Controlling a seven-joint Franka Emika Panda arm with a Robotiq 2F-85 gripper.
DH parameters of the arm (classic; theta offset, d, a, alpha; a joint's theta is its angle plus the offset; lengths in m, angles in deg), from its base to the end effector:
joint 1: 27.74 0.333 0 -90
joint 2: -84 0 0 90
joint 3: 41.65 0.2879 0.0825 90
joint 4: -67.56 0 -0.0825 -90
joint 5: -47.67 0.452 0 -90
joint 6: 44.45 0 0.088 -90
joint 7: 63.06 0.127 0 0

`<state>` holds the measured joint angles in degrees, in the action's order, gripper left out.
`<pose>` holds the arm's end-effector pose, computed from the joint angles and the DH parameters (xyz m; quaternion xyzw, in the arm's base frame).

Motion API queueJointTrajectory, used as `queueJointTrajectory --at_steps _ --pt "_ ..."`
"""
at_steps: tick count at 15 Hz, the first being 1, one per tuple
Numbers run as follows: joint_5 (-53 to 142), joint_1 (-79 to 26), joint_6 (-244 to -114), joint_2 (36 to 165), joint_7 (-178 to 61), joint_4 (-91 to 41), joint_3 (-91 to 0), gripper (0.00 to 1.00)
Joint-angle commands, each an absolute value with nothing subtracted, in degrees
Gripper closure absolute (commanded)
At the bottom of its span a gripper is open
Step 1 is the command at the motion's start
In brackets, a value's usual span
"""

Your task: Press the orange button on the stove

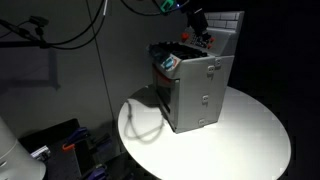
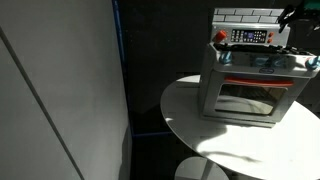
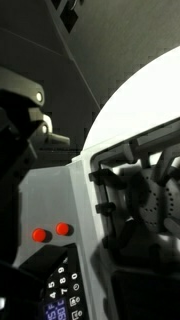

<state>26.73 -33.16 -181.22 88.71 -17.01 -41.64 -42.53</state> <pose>0.6785 -0.0830 0.4239 0.9114 -0.3307 0.2338 0.0737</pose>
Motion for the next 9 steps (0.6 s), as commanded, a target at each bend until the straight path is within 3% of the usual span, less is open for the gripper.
queueJointTrajectory --at_steps 1,9 --pt "24.7 -31.0 -180.6 92.1 -14.3 -37.1 -44.7 0.0" --pt "24.7 -28.5 -179.9 96.3 -12.3 -32.7 -47.6 0.0"
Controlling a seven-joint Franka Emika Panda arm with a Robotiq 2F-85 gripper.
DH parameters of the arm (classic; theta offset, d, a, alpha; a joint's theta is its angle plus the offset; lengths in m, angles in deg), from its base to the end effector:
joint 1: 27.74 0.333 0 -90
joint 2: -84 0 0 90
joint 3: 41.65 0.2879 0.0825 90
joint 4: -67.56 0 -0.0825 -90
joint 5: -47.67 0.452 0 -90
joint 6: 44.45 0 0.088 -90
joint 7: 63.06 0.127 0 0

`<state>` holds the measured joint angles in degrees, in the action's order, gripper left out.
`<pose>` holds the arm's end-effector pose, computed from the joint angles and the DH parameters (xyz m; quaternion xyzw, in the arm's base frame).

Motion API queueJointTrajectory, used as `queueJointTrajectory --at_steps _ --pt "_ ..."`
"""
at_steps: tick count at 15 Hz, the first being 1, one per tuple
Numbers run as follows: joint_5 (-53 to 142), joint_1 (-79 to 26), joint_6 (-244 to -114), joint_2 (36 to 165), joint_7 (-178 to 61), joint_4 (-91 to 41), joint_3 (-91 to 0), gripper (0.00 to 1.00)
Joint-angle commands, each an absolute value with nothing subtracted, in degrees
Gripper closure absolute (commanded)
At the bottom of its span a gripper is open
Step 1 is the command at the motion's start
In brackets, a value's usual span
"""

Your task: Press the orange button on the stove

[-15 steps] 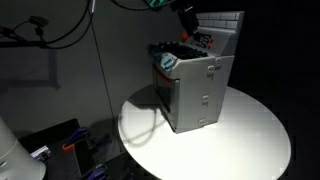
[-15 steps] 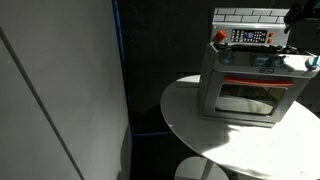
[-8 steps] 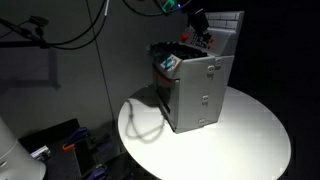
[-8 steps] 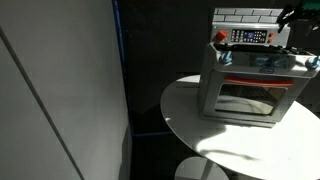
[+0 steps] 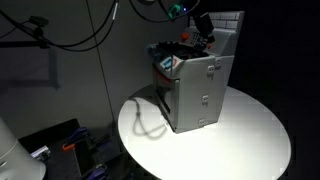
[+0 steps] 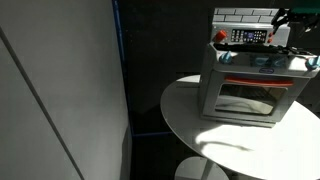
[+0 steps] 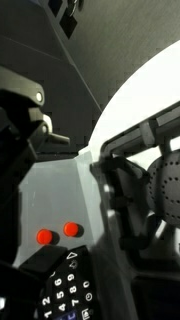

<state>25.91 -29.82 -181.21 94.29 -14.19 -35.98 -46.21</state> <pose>0.7050 -0.0886 0.4137 0.9023 -0.3494 0.2396 0.0798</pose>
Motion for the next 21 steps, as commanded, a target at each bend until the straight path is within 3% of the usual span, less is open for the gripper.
queueJointTrajectory --at_steps 1,21 --pt "24.7 -28.3 -179.9 96.7 -12.2 -32.3 -47.9 0.0" --pt "25.0 -26.6 -179.5 98.8 -10.9 -30.3 -50.0 0.0"
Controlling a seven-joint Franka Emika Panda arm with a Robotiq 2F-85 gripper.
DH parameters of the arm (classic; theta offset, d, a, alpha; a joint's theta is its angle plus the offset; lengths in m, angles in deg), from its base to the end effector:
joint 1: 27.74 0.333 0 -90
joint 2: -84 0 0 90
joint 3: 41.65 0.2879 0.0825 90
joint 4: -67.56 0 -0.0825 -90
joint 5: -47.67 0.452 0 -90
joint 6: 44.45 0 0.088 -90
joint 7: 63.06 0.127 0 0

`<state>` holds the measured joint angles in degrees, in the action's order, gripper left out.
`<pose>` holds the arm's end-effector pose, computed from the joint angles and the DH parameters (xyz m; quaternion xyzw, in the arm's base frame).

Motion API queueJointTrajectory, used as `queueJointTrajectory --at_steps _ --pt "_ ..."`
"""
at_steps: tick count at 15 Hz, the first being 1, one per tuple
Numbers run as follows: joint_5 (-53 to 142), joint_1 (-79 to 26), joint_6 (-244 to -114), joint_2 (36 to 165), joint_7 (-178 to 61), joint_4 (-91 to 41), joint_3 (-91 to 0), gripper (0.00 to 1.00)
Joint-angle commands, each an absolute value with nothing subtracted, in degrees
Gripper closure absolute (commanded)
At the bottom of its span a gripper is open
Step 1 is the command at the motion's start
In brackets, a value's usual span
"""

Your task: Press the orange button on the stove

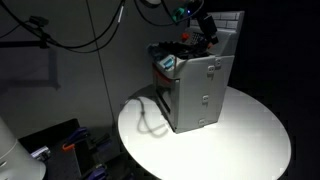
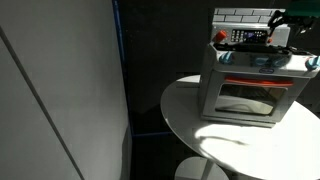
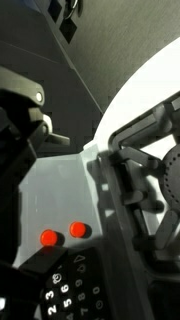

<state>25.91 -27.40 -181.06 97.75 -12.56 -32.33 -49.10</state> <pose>0.7208 -0.0936 0.4080 0.8953 -0.3631 0.2437 0.0849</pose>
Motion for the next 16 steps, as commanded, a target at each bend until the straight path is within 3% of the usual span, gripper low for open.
queueJointTrajectory --at_steps 1,16 --pt "25.3 -26.6 -179.7 98.4 -11.1 -30.7 -49.9 0.0" --pt "24.8 -26.1 -175.8 96.0 -9.6 -32.3 -49.8 0.0"
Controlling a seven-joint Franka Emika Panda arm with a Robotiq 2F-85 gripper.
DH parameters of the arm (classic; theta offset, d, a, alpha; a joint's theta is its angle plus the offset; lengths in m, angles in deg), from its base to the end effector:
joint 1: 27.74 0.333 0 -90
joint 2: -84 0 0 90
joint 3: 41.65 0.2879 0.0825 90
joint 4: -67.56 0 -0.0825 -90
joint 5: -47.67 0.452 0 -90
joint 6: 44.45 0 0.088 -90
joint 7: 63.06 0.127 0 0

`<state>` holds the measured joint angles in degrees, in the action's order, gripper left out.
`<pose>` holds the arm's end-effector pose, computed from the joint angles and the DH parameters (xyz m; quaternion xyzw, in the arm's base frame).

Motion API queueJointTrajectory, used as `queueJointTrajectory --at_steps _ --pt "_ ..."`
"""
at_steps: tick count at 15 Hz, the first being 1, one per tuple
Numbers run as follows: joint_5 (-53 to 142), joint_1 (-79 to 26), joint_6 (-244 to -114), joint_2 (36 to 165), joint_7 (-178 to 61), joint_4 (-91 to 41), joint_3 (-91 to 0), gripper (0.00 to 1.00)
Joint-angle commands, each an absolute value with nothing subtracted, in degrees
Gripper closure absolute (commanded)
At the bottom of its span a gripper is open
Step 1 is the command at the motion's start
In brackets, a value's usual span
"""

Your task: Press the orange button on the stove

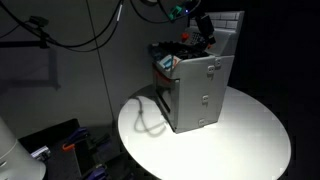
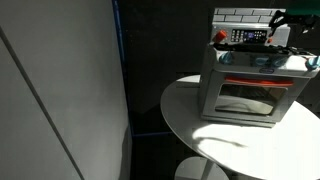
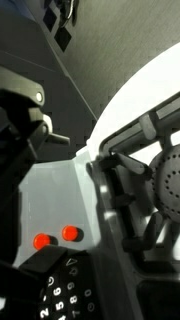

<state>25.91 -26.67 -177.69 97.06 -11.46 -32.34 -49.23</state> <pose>0.7157 -0.0889 0.4097 0.8946 -0.3745 0.2254 0.0930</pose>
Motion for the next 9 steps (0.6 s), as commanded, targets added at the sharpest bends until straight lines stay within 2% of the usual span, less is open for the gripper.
queueJointTrajectory --at_steps 1,9 --pt "24.8 -26.2 -175.7 96.0 -9.5 -32.2 -49.8 0.0" --pt "24.7 -26.3 -175.8 96.4 -8.9 -31.6 -50.0 0.0"
